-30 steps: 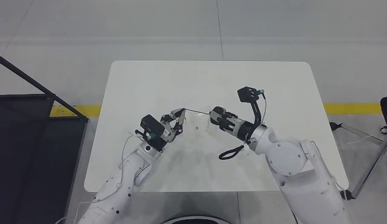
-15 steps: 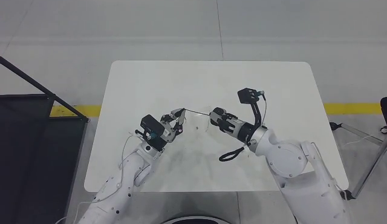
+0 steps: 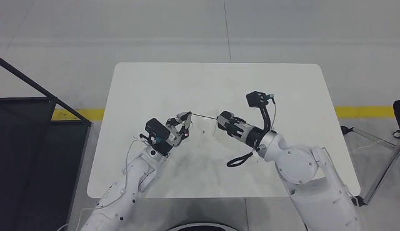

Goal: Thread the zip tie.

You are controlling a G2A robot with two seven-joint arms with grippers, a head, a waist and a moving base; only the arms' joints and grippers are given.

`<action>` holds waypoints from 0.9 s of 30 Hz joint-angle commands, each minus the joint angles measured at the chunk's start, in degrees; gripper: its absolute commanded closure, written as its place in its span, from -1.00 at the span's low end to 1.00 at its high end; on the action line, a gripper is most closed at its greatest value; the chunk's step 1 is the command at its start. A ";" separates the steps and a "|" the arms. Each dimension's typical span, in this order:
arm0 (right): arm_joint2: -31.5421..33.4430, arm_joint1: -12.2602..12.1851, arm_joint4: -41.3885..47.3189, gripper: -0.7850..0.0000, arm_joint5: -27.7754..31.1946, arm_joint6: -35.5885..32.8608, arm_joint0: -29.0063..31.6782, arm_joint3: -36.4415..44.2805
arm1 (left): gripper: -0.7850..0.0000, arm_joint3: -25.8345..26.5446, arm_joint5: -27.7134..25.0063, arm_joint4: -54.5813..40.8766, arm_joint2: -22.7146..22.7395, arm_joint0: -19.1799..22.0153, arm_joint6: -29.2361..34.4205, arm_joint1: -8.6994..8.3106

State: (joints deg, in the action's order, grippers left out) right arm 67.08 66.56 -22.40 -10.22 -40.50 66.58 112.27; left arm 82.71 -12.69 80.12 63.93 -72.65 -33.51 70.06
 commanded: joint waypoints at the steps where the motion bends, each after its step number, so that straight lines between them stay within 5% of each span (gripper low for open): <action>1: 0.02 0.00 -0.05 1.00 0.04 -0.07 0.01 0.01 | 1.00 0.00 0.00 0.00 0.00 0.00 0.00 0.00; 27: -0.24 0.25 0.92 1.00 -0.50 -0.74 -1.56 -1.54 | 1.00 0.00 0.00 0.00 0.00 0.00 0.00 0.00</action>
State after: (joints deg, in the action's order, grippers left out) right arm 66.87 66.81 -21.50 -10.75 -41.24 65.02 110.69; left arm 82.71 -12.69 80.12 63.93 -72.65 -33.51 70.06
